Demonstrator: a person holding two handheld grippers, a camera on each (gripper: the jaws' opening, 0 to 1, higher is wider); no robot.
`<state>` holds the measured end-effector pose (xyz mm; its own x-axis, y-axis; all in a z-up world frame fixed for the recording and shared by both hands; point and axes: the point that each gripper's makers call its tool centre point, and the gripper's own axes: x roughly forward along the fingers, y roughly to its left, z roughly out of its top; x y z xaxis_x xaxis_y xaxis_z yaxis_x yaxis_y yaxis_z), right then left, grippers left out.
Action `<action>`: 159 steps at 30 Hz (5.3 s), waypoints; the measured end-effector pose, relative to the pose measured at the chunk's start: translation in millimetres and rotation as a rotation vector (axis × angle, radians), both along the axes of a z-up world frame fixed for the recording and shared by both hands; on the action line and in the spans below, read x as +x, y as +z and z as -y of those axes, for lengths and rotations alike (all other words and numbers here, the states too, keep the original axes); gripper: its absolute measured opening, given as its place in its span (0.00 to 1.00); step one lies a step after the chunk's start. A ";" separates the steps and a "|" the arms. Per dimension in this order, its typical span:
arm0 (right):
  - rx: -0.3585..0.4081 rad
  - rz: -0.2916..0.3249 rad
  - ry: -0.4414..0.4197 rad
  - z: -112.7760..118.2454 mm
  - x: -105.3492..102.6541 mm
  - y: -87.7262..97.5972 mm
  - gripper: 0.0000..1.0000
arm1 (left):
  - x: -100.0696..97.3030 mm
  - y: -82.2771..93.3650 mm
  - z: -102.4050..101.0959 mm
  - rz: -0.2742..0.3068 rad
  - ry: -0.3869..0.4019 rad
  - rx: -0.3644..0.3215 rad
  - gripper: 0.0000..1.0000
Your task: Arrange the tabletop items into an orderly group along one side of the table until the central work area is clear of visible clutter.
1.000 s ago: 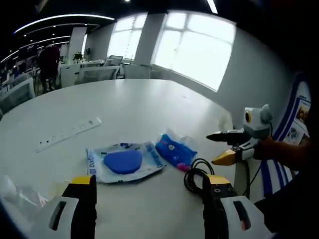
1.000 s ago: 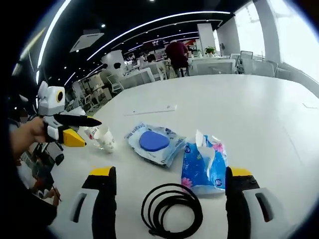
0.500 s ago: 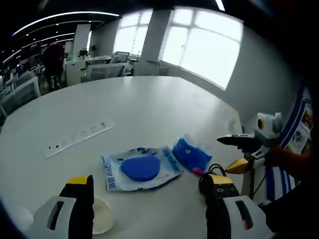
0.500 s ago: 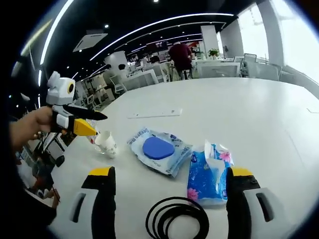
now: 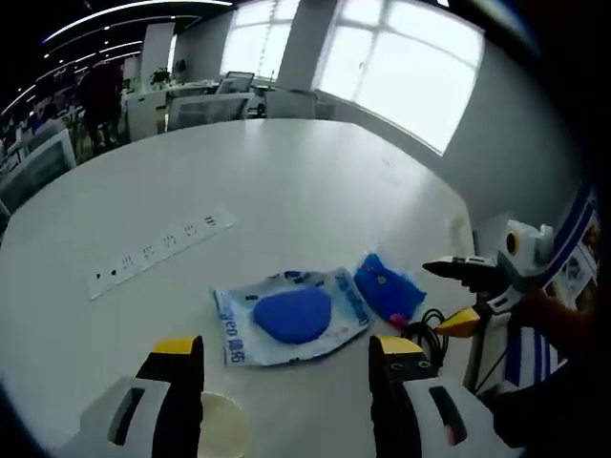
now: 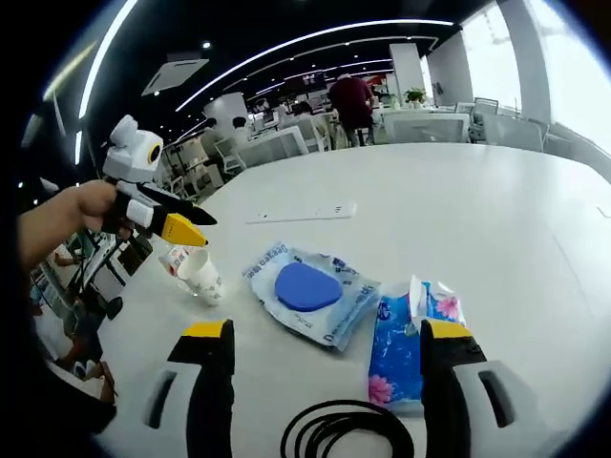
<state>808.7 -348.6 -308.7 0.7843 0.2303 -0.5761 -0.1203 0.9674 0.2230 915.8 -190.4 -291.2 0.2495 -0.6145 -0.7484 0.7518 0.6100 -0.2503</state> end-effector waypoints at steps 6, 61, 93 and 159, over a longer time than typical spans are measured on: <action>0.008 -0.029 -0.002 -1.2 5.0 -7.3 0.63 | 14.7 -9.8 2.8 -0.046 0.026 0.039 0.57; 0.166 -0.318 -0.108 -12.3 25.9 -89.2 0.02 | 26.6 -122.7 -14.0 -0.294 -0.056 0.328 0.15; 0.158 -0.195 -0.052 9.3 26.4 -60.6 0.00 | -19.9 -75.3 -13.9 -0.219 -0.100 0.341 0.00; -0.043 -0.155 0.126 3.3 43.8 -65.2 0.07 | -46.3 -66.6 -21.0 -0.080 -0.153 0.416 0.16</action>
